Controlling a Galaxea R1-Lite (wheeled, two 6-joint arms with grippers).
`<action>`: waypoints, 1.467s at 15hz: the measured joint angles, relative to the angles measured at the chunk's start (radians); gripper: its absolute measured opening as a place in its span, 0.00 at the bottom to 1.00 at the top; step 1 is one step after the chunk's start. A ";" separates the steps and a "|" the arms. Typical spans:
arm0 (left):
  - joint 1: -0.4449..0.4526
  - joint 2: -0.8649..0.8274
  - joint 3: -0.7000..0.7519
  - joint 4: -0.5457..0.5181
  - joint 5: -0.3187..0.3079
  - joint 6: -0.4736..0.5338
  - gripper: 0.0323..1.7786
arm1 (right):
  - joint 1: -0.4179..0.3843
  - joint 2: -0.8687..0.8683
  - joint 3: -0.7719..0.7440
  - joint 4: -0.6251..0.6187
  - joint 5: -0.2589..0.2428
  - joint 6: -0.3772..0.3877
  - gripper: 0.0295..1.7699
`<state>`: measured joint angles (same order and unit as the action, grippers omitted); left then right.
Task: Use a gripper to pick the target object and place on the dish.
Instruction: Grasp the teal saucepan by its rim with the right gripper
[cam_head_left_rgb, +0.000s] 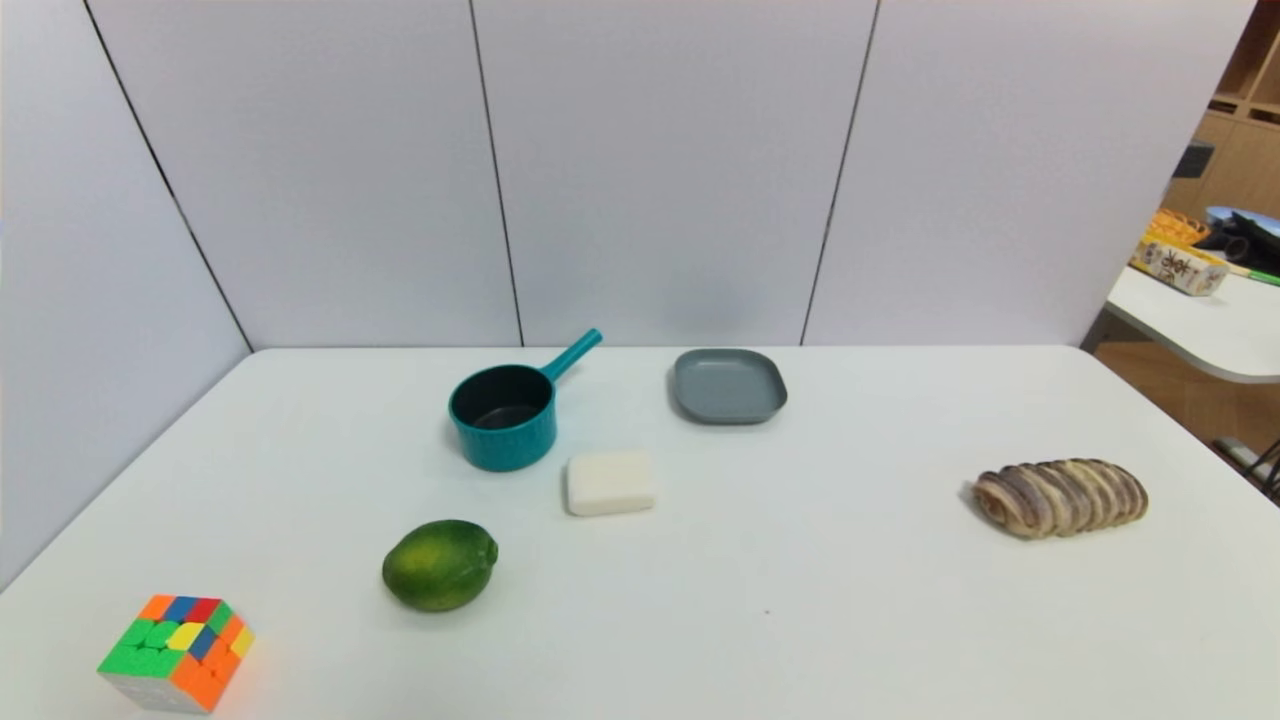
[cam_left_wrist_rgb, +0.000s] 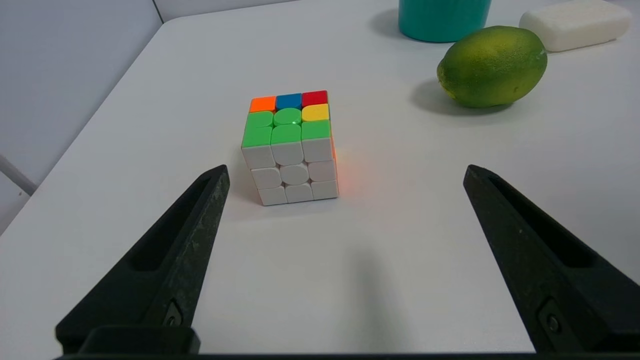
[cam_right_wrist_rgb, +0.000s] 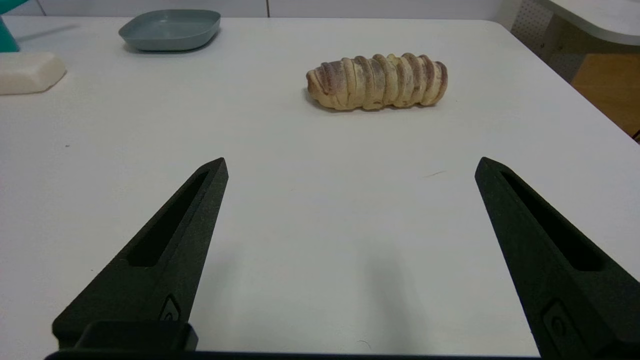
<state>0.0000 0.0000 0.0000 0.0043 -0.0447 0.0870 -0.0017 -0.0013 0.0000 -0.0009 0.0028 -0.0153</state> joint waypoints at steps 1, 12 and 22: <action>0.000 0.000 0.000 0.000 0.000 0.000 0.95 | 0.000 0.000 0.000 0.000 0.000 -0.001 0.97; 0.000 0.000 0.000 0.000 0.000 0.000 0.95 | 0.000 0.000 0.000 0.001 -0.001 0.000 0.97; 0.000 0.000 0.000 0.000 0.000 -0.001 0.95 | 0.000 0.000 0.000 0.001 -0.001 0.000 0.97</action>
<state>0.0000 0.0000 0.0000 0.0043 -0.0443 0.0864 -0.0017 -0.0013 0.0000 0.0000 0.0013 -0.0149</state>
